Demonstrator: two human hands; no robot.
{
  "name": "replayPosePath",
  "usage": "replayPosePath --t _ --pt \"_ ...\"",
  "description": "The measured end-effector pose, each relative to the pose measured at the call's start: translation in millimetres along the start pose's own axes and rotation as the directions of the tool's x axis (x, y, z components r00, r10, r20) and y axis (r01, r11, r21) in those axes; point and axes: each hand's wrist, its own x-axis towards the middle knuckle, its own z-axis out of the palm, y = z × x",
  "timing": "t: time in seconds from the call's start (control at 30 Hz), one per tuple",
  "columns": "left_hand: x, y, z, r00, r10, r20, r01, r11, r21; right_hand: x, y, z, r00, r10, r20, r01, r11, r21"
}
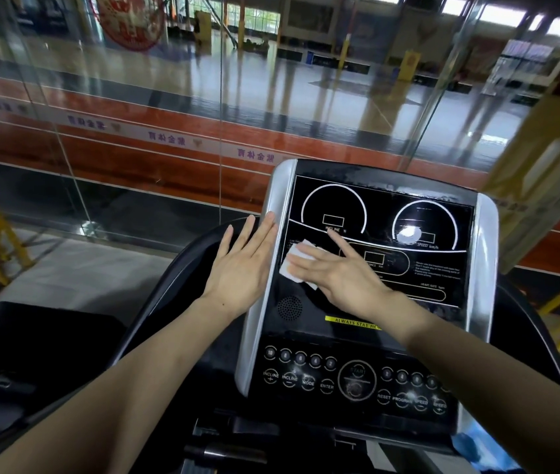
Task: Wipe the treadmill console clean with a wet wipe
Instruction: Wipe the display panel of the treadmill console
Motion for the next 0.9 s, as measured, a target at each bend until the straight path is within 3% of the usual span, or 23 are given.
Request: replayPosePath --t 0.17,0.43,0.67,0.9 --pt "0 -3 4 1.000 0.004 -0.010 -0.004 1.000 0.029 -22 17 -9 0.993 -0.112 0.032 0.115 0.987 -0.116" --pt "0 2 3 1.000 -0.004 -0.002 0.004 0.999 0.038 5 -14 6 0.998 -0.063 -0.020 0.060 0.991 -0.122" --pt "1 0 8 1.000 -0.006 -0.018 0.007 0.999 0.046 -54 15 -6 0.999 -0.008 -0.035 0.002 0.988 -0.153" --pt "-1 11 5 0.998 -0.038 -0.048 0.042 0.995 0.086 -13 -22 14 0.994 0.045 -0.099 -0.057 0.990 -0.127"
